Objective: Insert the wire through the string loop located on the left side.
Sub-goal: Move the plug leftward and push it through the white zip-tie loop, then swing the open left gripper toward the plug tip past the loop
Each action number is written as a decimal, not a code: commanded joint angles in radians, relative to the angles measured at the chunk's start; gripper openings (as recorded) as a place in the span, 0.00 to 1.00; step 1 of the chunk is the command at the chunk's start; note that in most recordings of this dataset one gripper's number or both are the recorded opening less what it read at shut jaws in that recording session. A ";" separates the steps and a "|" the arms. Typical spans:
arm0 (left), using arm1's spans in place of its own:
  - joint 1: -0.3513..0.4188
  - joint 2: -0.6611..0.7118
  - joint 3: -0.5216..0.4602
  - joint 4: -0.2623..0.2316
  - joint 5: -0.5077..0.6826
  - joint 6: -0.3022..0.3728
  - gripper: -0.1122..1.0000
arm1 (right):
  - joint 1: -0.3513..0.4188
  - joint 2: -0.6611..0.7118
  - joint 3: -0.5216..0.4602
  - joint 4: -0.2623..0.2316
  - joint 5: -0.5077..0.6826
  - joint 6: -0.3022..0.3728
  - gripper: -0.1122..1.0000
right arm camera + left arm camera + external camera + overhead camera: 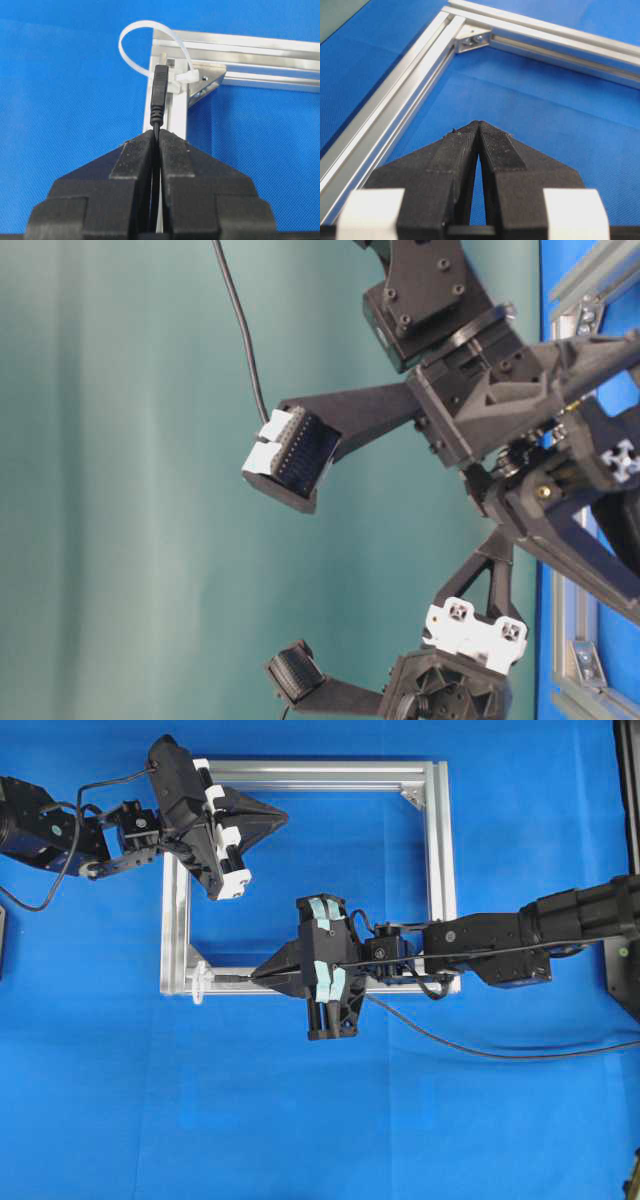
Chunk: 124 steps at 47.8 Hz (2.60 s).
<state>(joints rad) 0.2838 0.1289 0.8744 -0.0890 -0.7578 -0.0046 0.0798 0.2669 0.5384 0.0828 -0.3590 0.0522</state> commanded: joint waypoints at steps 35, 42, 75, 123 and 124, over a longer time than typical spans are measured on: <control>0.000 -0.031 -0.011 0.002 -0.005 -0.002 0.10 | 0.000 0.041 -0.104 -0.002 0.017 0.002 0.11; 0.000 -0.031 -0.011 0.003 -0.005 -0.002 0.10 | 0.000 0.078 -0.163 -0.002 0.031 0.002 0.11; 0.002 -0.032 -0.008 0.003 -0.005 0.000 0.10 | -0.005 0.143 -0.270 -0.002 0.064 0.000 0.11; 0.052 -0.433 0.463 0.005 -0.003 -0.003 0.10 | -0.009 0.143 -0.264 -0.002 0.064 0.000 0.11; 0.051 -0.433 0.463 0.005 -0.002 -0.003 0.10 | -0.009 0.143 -0.264 -0.002 0.066 0.000 0.10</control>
<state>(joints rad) 0.3313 -0.2884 1.3392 -0.0874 -0.7578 -0.0061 0.0721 0.4310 0.2869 0.0828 -0.2899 0.0522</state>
